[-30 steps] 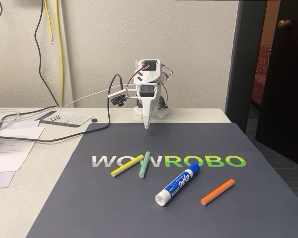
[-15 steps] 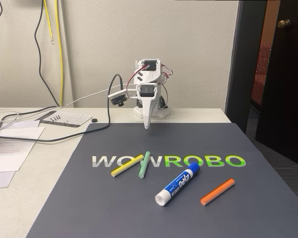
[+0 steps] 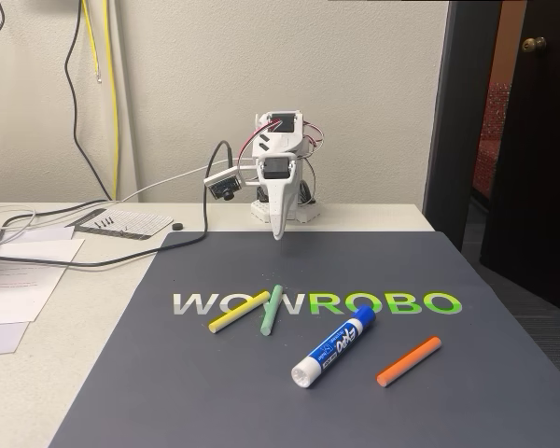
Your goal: Pick up the blue marker.
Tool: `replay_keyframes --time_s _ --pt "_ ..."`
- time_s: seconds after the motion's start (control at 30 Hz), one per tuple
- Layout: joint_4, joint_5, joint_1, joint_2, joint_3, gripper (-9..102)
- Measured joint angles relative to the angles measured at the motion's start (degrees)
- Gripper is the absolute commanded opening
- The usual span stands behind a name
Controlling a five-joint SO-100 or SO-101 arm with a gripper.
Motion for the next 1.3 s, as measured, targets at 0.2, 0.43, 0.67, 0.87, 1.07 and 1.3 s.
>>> replay_keyframes --time_s 0.2,0.43,0.67,0.87,1.07,1.3 --pt "-0.5 0.5 0.1 0.0 0.0 0" --pt "0.3 3.1 0.1 0.0 0.0 0" --pt "1.1 -8.8 0.0 0.0 -0.4 0" --pt "-7.8 -23.6 -4.0 -11.0 -13.0 0" --pt "-6.9 -35.1 -8.9 -52.6 -48.3 0" --pt "-0.4 -43.5 -10.8 -83.4 -74.9 8"
